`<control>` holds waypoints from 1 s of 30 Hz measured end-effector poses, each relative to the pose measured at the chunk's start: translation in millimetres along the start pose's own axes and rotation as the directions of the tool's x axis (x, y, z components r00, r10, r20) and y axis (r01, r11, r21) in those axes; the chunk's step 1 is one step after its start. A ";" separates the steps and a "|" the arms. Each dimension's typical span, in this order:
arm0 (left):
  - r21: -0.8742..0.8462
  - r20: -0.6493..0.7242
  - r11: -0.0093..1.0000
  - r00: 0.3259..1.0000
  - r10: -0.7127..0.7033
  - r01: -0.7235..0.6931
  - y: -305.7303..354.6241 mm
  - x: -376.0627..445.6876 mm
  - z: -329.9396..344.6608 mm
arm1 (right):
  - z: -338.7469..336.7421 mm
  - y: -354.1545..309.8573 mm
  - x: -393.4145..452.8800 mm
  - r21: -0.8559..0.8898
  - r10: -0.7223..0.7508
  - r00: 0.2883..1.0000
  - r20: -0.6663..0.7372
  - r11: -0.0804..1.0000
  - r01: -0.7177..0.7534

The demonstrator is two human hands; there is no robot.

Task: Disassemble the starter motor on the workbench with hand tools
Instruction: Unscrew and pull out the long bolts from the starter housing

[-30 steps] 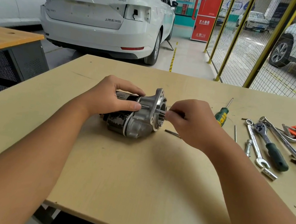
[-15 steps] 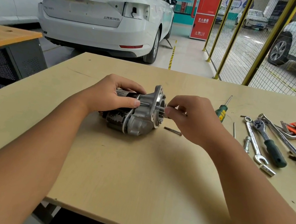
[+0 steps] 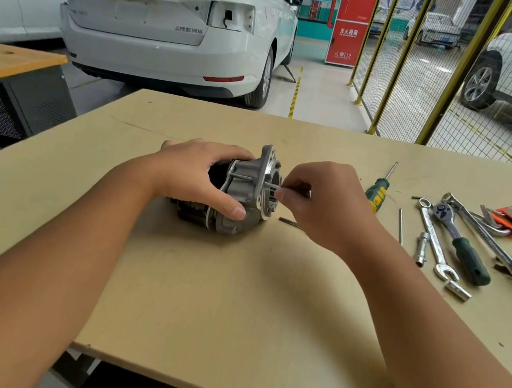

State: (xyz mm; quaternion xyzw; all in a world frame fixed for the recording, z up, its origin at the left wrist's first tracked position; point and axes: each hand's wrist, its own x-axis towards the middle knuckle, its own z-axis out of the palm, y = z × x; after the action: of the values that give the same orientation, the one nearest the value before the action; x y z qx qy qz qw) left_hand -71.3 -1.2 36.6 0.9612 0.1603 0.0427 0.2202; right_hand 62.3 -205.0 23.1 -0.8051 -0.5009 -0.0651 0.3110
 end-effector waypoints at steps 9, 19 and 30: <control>-0.067 0.005 0.998 1.000 0.002 -0.002 -8.3 1.5 0.1 | -1.0 2.3 -1.2 -0.012 0.006 1.000 0.012 1.000 -0.006; -0.210 -0.044 0.973 0.995 0.091 -0.099 -18.8 1.2 -0.2 | -10.2 4.5 4.5 -0.156 -0.014 0.992 0.128 0.987 0.034; -0.072 0.000 0.997 0.999 0.032 -0.032 -5.9 -5.1 0.2 | -7.9 2.6 2.3 -0.182 -0.018 0.994 0.110 0.983 0.038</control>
State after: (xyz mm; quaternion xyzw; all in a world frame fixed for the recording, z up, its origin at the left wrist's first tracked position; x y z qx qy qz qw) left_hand -77.8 2.0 33.9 0.9552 0.1430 0.0517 0.2541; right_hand 67.2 -208.5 29.2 -0.8256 -0.5201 -0.0717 0.2067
